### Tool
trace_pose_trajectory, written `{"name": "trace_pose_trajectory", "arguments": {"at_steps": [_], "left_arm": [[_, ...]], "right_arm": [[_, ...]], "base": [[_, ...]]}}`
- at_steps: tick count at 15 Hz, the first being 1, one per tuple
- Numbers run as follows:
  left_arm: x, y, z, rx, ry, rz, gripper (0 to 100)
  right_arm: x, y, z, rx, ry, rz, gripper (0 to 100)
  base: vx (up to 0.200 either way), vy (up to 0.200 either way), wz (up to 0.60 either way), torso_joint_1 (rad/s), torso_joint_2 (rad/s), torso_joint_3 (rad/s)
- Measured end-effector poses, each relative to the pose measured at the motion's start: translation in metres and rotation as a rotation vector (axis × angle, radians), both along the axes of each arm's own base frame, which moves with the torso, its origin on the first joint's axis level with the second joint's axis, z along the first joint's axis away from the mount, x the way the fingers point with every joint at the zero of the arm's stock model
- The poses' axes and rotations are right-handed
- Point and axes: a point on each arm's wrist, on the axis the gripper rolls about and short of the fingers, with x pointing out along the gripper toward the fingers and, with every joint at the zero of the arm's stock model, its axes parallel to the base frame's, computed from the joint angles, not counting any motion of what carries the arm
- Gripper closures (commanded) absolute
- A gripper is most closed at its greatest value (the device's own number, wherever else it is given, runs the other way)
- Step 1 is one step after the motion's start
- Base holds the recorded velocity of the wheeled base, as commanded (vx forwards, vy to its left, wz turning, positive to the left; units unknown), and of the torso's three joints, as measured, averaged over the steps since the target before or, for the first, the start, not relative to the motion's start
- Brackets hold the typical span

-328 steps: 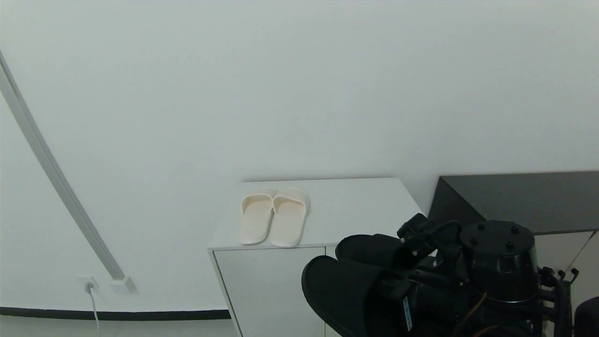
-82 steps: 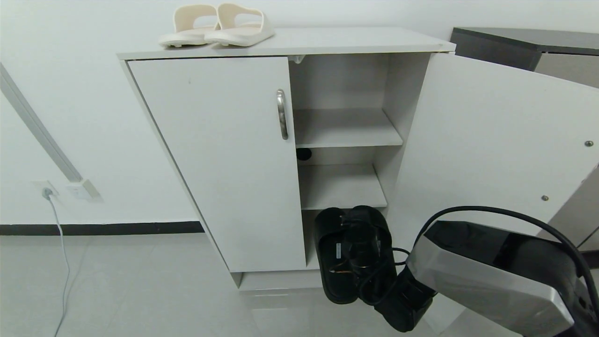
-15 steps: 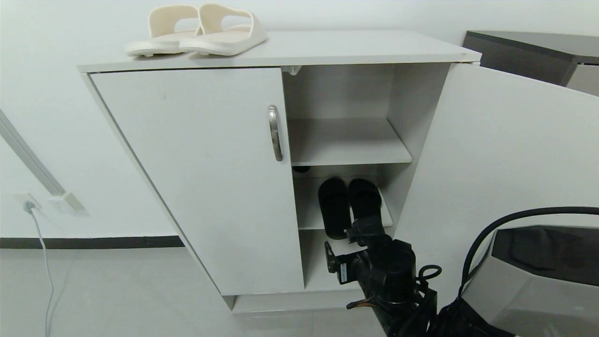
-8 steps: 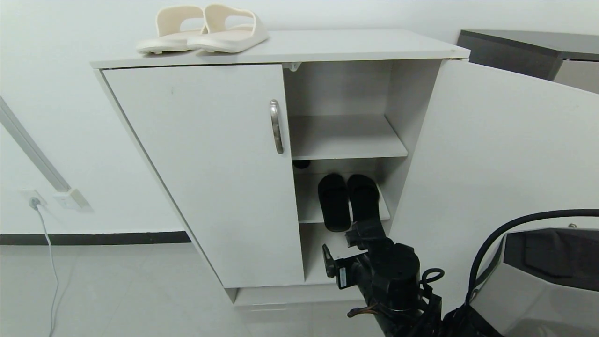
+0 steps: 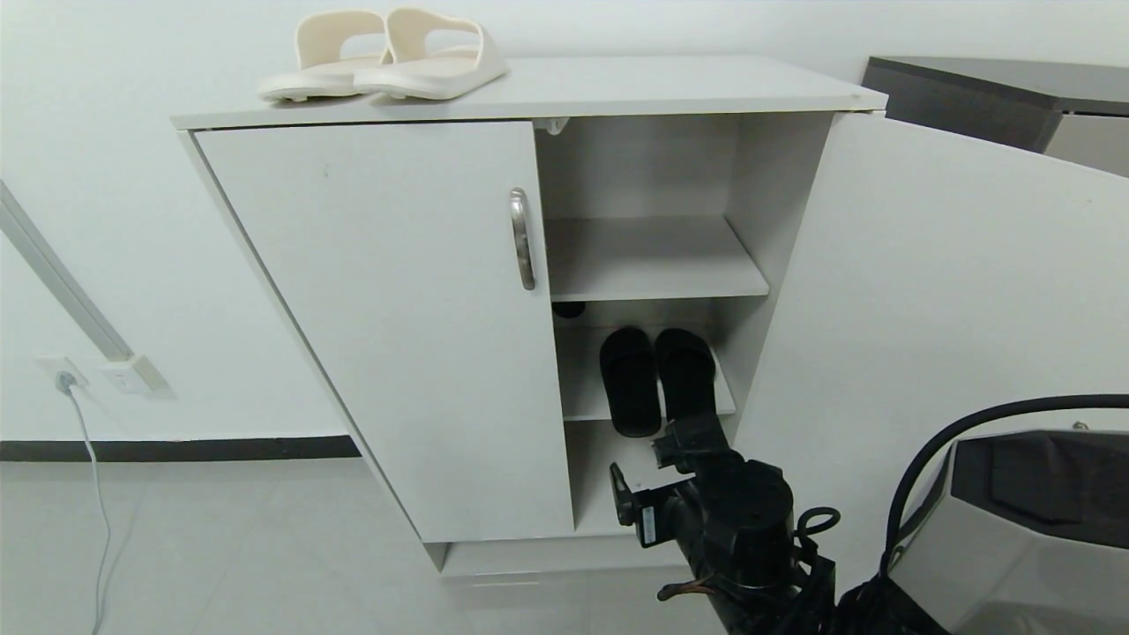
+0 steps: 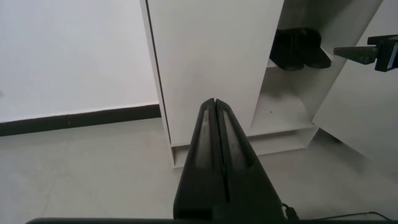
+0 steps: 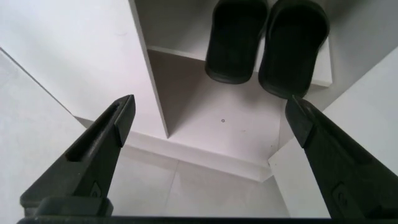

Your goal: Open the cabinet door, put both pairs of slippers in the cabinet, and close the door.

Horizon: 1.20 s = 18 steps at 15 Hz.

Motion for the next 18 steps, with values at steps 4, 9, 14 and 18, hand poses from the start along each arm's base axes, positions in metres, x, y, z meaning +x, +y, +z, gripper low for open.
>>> {"name": "trace_pose_trajectory", "arguments": {"at_steps": [4,9,14,18], "left_arm": [[0.0,0.0,0.0,-0.011,-0.002,0.015,100],[0.0,0.0,0.0,-0.017,-0.002,0.022,100],[0.0,0.0,0.0,-0.016,-0.003,0.022,100],[0.0,0.0,0.0,-0.016,-0.003,0.021,100]], "right_arm": [[-0.001,-0.003,-0.007,-0.02,0.016,0.0,0],[0.003,-0.004,-0.016,-0.026,0.019,-0.013,0],[0.009,-0.013,-0.012,-0.014,0.013,-0.041,0],[0.011,-0.015,-0.01,0.003,-0.001,-0.05,0]], "base": [[0.0,0.0,0.0,0.0,0.0,0.166],[0.0,0.0,0.0,-0.001,0.0,0.198],[0.0,0.04,0.0,0.002,0.0,0.076],[0.0,0.2,0.0,0.0,0.0,0.007]]}}
